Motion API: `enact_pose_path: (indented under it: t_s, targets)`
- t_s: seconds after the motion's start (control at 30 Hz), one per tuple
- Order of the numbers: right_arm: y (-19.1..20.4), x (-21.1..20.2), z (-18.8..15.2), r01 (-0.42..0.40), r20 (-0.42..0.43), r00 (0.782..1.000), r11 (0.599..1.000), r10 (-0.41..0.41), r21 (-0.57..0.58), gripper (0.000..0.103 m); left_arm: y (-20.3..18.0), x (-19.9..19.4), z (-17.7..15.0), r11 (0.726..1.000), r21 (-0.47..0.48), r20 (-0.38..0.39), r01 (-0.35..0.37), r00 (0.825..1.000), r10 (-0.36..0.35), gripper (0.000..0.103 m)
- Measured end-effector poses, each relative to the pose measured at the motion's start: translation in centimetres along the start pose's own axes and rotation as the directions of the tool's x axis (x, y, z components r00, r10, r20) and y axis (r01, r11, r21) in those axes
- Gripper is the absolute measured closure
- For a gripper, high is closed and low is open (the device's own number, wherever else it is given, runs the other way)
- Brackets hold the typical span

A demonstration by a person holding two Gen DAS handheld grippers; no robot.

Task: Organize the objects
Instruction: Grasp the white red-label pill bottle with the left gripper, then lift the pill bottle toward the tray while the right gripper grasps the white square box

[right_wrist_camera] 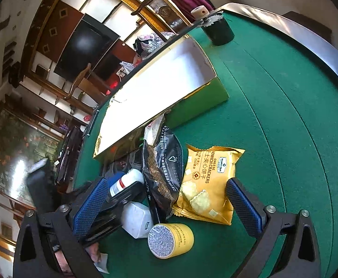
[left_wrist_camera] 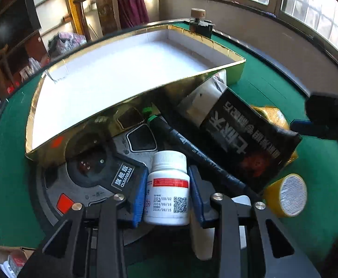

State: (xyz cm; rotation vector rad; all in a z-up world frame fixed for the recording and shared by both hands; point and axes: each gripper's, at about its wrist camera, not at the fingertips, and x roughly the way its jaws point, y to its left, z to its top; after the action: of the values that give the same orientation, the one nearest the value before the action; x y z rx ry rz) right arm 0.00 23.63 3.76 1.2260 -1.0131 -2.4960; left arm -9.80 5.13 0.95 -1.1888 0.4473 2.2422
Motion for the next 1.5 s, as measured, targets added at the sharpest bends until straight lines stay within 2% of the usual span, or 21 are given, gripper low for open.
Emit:
enact_pose_path:
  t_s: [0.1, 0.23, 0.37, 0.5, 0.6, 0.7, 0.73, 0.83, 0.87, 0.93, 0.97, 1.07, 1.17, 1.23, 1.27, 1.33, 1.4, 1.5]
  targets:
    - [0.0, 0.3, -0.1, -0.003, 0.003, 1.000, 1.000, 0.003, 0.005, 0.000, 0.2, -0.5, -0.5, 1.000, -0.029, 0.019, 0.000, 1.000, 0.000, 0.070]
    - [0.4, -0.3, -0.2, 0.005, 0.034, 0.999, 1.000, -0.005, -0.018, 0.000, 1.0, -3.1, -1.0, 0.997, -0.076, 0.067, -0.010, 0.998, 0.015, 0.070]
    - [1.9, -1.3, -0.5, 0.061, 0.097, 0.994, 0.994, -0.052, -0.092, 0.000, 2.2, -7.6, -2.5, 0.991, -0.132, 0.125, -0.023, 0.991, 0.040, 0.070]
    - [4.5, -1.0, -1.4, 0.074, 0.094, 0.994, 0.974, -0.054, -0.214, 0.000, 2.8, -12.6, -5.2, 0.977, -0.212, 0.180, -0.009, 0.982, 0.048, 0.070]
    - [7.9, 0.4, -3.3, 0.032, 0.036, 0.999, 0.927, -0.020, -0.373, 0.000, 3.1, -16.7, -8.2, 0.963, -0.269, 0.231, 0.016, 0.972, 0.049, 0.070]
    - [10.7, 2.6, -6.2, 0.042, -0.021, 0.998, 0.860, -0.060, -0.508, 0.000, 3.2, -19.9, -11.2, 0.947, -0.322, 0.269, 0.021, 0.961, 0.070, 0.069]
    - [11.5, 3.4, -6.8, 0.058, -0.028, 0.996, 0.838, -0.087, -0.542, 0.000, 3.6, -20.7, -12.2, 0.932, -0.360, 0.277, 0.035, 0.958, 0.071, 0.069]
    - [12.3, 5.4, -7.3, 0.100, -0.046, 0.987, 0.814, -0.154, -0.572, 0.000, 4.9, -21.1, -14.2, 0.885, -0.456, 0.284, 0.098, 0.958, 0.040, 0.069]
    - [12.4, 5.9, -7.4, 0.102, -0.059, 0.984, 0.809, -0.166, -0.579, 0.000, 5.2, -21.2, -14.8, 0.877, -0.470, 0.280, 0.099, 0.959, 0.042, 0.069]
    - [12.6, 7.0, -7.2, 0.109, -0.090, 0.975, 0.793, -0.202, -0.599, 0.000, 5.4, -21.8, -15.7, 0.880, -0.474, 0.270, 0.045, 0.958, 0.097, 0.069]
    - [12.8, 7.9, -6.9, 0.120, -0.108, 0.967, 0.783, -0.233, -0.610, 0.000, 5.5, -22.2, -16.3, 0.877, -0.478, 0.279, 0.048, 0.955, 0.100, 0.069]
    - [12.4, 9.5, -6.7, 0.079, -0.207, 0.945, 0.787, -0.255, -0.612, 0.000, 6.0, -23.3, -17.9, 0.862, -0.502, 0.305, 0.069, 0.947, 0.102, 0.069]
    - [12.1, 9.8, -7.5, 0.057, -0.265, 0.923, 0.782, -0.278, -0.620, 0.000, 6.5, -23.9, -19.1, 0.851, -0.521, 0.300, 0.067, 0.948, 0.109, 0.069]
    - [11.9, 9.6, -8.2, -0.014, -0.340, 0.911, 0.806, -0.233, -0.591, 0.000, 6.7, -24.2, -19.5, 0.847, -0.527, 0.306, 0.068, 0.945, 0.114, 0.069]
    - [12.0, 9.4, -8.6, -0.024, -0.347, 0.910, 0.806, -0.227, -0.592, 0.000, 6.7, -24.2, -19.7, 0.847, -0.526, 0.311, 0.071, 0.943, 0.114, 0.069]
    - [12.2, 9.2, -9.2, 0.024, -0.299, 0.916, 0.782, -0.266, -0.623, 0.000, 6.7, -24.3, -20.0, 0.848, -0.525, 0.319, 0.076, 0.941, 0.113, 0.069]
    - [12.4, 9.3, -9.7, 0.108, -0.221, 0.919, 0.749, -0.326, -0.654, 0.000, 6.8, -24.4, -20.3, 0.845, -0.529, 0.322, 0.076, 0.939, 0.117, 0.069]
    - [12.6, 9.9, -10.5, 0.210, -0.148, 0.903, 0.713, -0.404, -0.669, 0.002, 6.9, -24.6, -20.9, 0.842, -0.534, 0.324, 0.074, 0.938, 0.124, 0.069]
